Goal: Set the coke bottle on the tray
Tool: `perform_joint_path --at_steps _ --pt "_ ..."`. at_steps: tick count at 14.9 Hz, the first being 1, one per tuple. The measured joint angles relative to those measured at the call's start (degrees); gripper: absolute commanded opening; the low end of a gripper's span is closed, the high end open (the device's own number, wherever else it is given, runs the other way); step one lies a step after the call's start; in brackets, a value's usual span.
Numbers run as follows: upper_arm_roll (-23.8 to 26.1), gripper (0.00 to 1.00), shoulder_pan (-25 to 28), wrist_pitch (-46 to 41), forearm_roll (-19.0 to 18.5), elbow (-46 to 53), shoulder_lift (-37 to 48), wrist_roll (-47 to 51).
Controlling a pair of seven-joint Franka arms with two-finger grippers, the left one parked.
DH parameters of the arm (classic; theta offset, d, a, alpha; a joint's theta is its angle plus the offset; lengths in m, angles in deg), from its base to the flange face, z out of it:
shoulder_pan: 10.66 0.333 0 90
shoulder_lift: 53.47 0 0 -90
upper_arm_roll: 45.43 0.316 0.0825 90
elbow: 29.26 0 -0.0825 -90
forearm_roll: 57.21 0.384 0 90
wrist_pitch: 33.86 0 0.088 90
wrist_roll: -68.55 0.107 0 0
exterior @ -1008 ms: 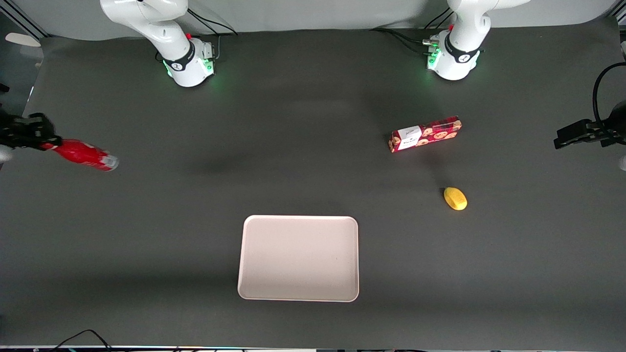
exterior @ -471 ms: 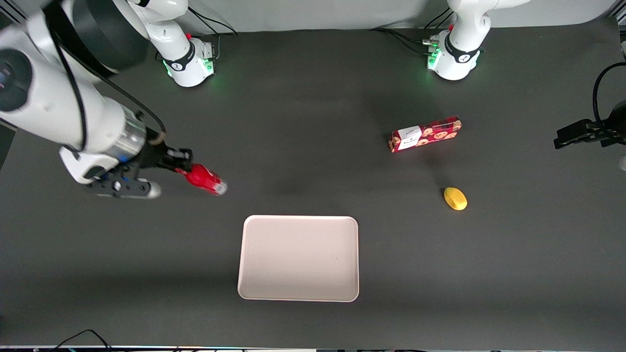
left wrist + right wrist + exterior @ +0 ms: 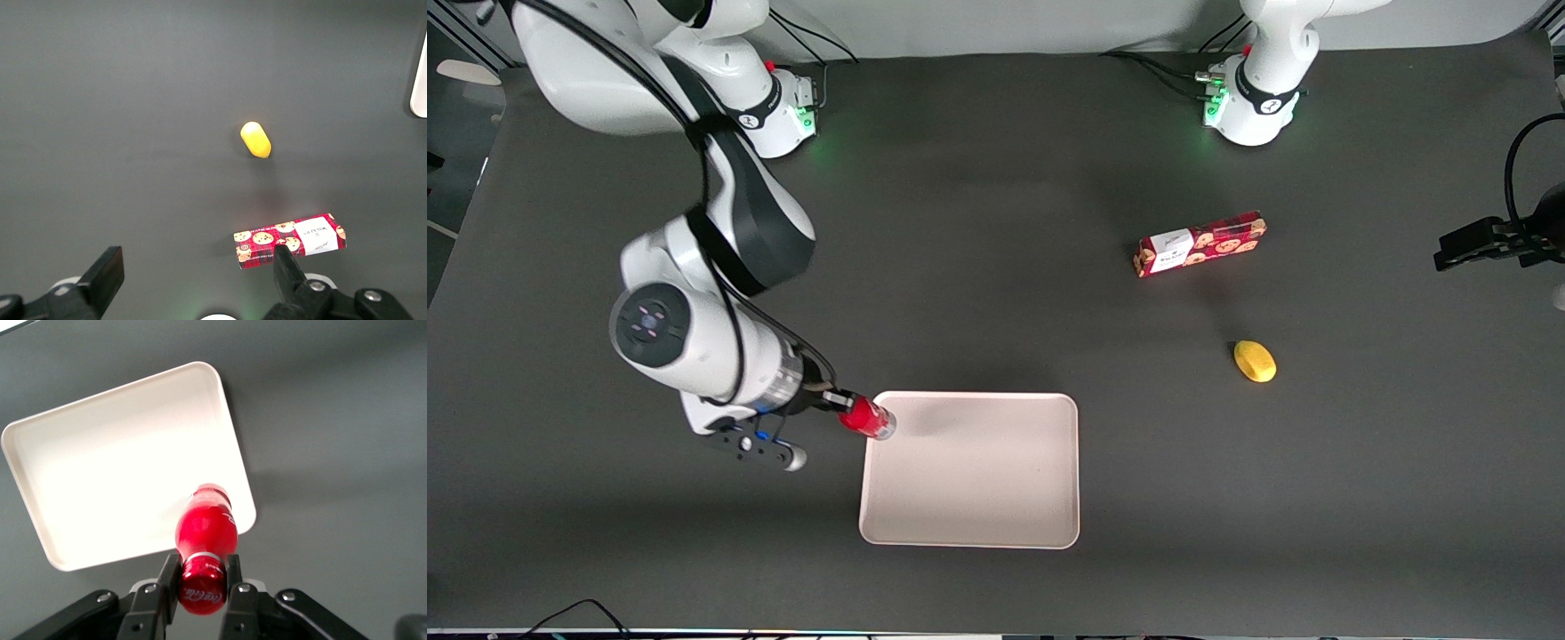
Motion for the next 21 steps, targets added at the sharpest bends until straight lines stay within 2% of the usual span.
perform_joint_path --at_steps 6,7,8,9,10,16,19,21 --pt "2.1 0.00 1.4 5.3 -8.0 0.6 -6.2 7.5" --pt "2.1 0.14 1.4 5.9 -8.4 0.7 -6.7 7.9" --pt "2.1 0.57 1.4 6.3 -8.6 0.8 -7.1 8.1" --pt "2.1 0.87 1.4 6.9 -8.7 0.9 -7.4 8.2" --pt "2.1 0.98 1.4 7.1 -8.7 0.9 -7.7 8.2" --pt "2.4 1.00 1.4 6.7 -8.9 2.6 -7.3 8.2" --pt "2.8 1.00 1.3 0.0 -9.2 4.4 -3.3 5.3" --pt "3.2 1.00 0.5 -8.3 -9.2 5.3 2.1 0.6"
